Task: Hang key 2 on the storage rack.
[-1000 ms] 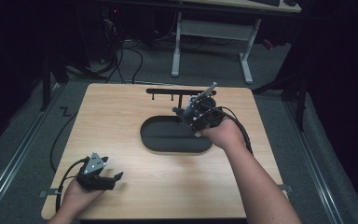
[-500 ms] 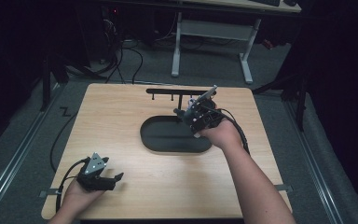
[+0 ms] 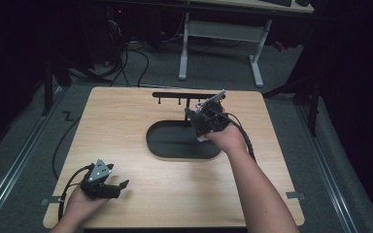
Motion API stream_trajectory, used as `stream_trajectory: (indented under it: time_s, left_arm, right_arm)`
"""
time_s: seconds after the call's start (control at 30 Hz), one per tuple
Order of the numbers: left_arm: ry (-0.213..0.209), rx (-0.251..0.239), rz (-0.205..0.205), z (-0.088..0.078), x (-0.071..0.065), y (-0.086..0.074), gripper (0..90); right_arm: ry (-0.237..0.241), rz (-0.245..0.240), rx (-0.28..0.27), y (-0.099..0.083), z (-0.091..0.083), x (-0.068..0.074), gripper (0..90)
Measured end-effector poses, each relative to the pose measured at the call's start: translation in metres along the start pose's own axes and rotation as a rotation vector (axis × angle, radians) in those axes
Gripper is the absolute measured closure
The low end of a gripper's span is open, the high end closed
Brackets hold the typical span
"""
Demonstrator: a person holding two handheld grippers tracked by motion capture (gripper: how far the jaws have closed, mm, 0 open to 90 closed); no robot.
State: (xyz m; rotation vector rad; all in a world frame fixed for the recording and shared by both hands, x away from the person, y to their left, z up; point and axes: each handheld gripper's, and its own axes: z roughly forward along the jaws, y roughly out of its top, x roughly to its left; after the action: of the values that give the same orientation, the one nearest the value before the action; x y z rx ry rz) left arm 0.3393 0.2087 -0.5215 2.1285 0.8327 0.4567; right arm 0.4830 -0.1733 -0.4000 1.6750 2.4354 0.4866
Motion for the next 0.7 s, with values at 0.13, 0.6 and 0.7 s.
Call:
stream_trajectory:
  time_s: [0.13, 0.6, 0.7]
  left_arm:
    - [-0.001, 0.002, 0.001, 0.000, 0.000, 0.000, 16.4]
    - [-0.004, 0.002, 0.009, 0.001, -0.001, 0.001, 16.4]
    - [-0.005, 0.003, 0.013, 0.001, -0.002, 0.001, 16.4]
  right_arm:
    - [0.001, 0.008, -0.016, 0.001, 0.002, 0.000, 31.9]
    - [0.000, -0.002, -0.018, -0.018, 0.003, 0.001, 32.3]
    - [0.000, 0.000, -0.012, -0.029, 0.008, -0.001, 32.2]
